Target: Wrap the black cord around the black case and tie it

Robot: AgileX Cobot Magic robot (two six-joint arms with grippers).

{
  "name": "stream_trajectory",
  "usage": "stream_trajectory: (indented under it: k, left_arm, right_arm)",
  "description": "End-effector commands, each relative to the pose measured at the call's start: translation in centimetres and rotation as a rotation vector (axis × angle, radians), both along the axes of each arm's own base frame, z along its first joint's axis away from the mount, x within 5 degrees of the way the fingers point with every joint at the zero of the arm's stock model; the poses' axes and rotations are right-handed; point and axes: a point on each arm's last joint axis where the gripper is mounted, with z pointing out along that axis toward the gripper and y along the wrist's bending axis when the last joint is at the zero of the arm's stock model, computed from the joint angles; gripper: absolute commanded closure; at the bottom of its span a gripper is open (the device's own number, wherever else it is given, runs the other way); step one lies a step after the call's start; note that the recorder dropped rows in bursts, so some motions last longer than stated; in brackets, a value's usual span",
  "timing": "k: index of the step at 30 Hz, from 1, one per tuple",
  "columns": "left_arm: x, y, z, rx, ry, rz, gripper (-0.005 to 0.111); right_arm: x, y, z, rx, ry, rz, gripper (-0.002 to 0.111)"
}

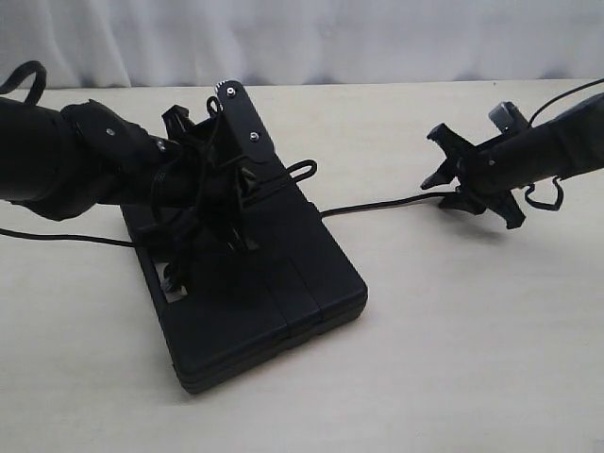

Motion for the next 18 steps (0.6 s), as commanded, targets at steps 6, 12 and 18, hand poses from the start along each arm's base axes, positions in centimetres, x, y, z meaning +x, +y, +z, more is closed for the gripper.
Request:
stream_trajectory:
  k: [6, 12, 18]
  left_arm:
    - [-0.2, -0.1, 0.0, -0.008, 0.016, -0.012, 0.107]
    - [-0.4, -0.2, -0.1, -0.012, 0.033, -0.026, 0.107]
    - [-0.4, -0.2, -0.1, -0.012, 0.033, -0.026, 0.107]
  right_arm:
    - [0.6, 0.0, -3.5, -0.129, -0.028, 0.154, 0.104]
    - [1.6, 0.9, -3.3, -0.197, -0.119, 0.257, 0.104]
    - [2.6, 2.8, -0.5, -0.269, -0.244, 0.349, 0.104]
